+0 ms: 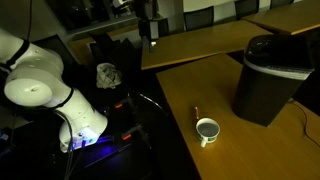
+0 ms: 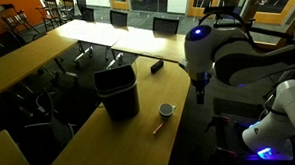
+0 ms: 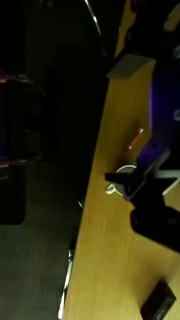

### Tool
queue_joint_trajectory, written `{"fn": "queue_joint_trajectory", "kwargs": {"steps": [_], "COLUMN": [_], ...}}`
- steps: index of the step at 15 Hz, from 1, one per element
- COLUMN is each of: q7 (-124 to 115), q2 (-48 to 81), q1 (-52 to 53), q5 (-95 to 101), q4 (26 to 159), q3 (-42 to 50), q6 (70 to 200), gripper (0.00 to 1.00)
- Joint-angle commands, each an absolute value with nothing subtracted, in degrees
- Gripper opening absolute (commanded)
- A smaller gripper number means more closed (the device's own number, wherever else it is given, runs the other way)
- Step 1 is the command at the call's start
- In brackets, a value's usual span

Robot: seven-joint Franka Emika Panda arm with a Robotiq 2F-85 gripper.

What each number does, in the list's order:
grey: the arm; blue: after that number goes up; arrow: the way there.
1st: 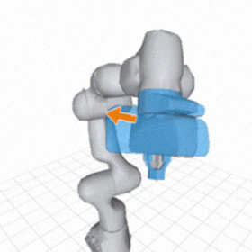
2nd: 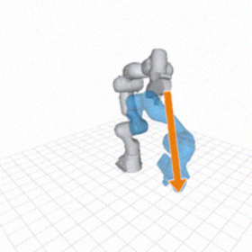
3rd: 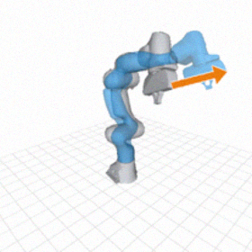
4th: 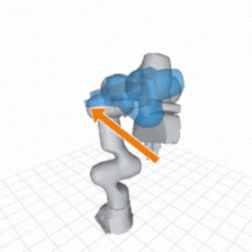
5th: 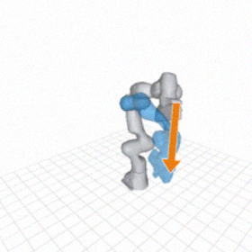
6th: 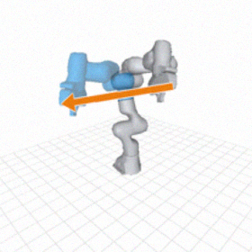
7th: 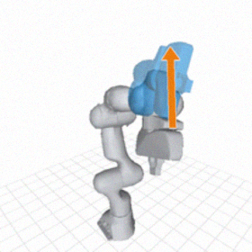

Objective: Pick the marker on the table and put it in the bowl

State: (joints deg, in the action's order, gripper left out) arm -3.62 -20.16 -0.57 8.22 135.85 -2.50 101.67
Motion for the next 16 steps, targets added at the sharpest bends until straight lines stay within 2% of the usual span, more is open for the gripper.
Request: {"fn": "queue_joint_trajectory", "kwargs": {"steps": [1, 4, 7, 11, 16], "q7": [-3.73, -2.67, 1.09, 10.67, 23.05], "q2": [-20.14, -19.12, -15.38, -5.44, 6.61], "q1": [-0.18, -0.03, 0.27, 0.05, -0.93], "q5": [8.31, 9.08, 9.16, 10.69, 14.83], "q4": [135.77, 136.00, 136.78, 136.25, 133.69], "q3": [-2.16, -2.10, -1.37, -0.10, 0.66], "q6": [101.56, 103.88, 112.63, 124.65, 133.32], "gripper": [1.00, 1.00, 1.00, 1.00, 1.00]}}
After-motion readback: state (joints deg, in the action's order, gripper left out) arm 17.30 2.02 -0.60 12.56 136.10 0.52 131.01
